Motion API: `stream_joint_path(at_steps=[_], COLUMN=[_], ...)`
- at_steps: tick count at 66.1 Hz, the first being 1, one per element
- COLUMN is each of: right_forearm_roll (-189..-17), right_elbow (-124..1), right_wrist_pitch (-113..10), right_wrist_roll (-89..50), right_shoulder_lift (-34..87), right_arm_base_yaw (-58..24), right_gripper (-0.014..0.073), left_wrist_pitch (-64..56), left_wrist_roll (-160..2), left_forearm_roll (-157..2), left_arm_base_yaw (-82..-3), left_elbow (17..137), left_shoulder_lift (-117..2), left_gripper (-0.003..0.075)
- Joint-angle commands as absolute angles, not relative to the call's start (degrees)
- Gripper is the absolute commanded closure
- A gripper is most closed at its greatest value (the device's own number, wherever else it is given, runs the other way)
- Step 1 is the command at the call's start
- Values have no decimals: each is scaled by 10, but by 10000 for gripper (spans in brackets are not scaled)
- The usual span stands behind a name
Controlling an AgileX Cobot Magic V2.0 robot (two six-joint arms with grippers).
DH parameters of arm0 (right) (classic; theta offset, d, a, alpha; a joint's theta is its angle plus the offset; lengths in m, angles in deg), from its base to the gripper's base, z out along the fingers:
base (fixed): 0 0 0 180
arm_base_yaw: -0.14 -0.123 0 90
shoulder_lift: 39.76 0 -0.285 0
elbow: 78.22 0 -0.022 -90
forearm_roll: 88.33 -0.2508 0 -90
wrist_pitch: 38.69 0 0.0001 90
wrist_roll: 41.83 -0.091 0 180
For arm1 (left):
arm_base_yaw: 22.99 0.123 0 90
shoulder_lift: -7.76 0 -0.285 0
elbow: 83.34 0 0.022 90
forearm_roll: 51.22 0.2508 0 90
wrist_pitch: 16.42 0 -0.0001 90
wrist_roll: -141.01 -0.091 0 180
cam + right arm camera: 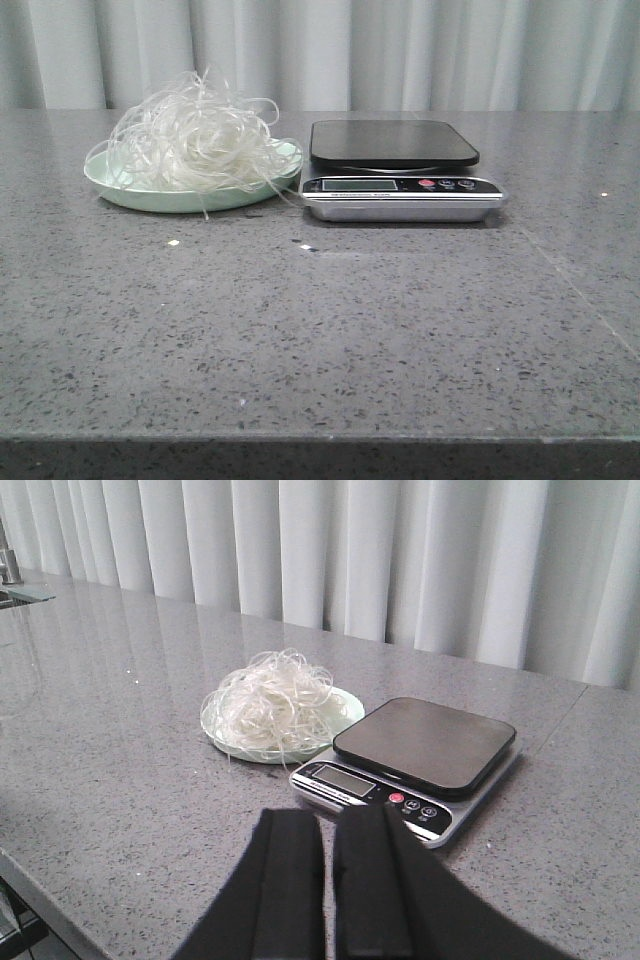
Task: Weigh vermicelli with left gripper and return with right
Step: 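Open the right gripper and raise it away from the plate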
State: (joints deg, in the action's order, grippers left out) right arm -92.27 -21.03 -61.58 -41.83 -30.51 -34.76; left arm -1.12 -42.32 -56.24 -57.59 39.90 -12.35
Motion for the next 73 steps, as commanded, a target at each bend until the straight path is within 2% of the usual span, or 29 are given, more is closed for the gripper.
stream_joint_path(at_steps=[1, 31, 40, 47, 61, 73], right_forearm_roll=[-919, -919, -919, -919, -919, -919], right_elbow=[-223, -223, -223, -223, -223, -223], right_wrist_pitch=[-565, -565, -565, -565, -565, -565], right_wrist_roll=[-415, -415, -415, -415, -415, -415], right_shoulder_lift=[-298, -298, -298, -298, -298, -298], right_arm_base_yaw=[-345, -345, -345, -345, -345, -345], right_gripper=[409, 410, 410, 410, 410, 410], left_wrist_pitch=[-59, -59, -93, -115, -159, -180], left_wrist_roll=[-420, -420, -420, -424, -420, -420], left_forearm_roll=[-567, -567, -567, -541, -547, -545], left_arm_base_yaw=[-577, -577, -566, -510, -333, -270], left_elbow=[415, 415, 381, 340, 259, 202], left_shoulder_lift=[-130, -130, -130, -120, -51, 9], left_gripper=[593, 593, 593, 593, 593, 593])
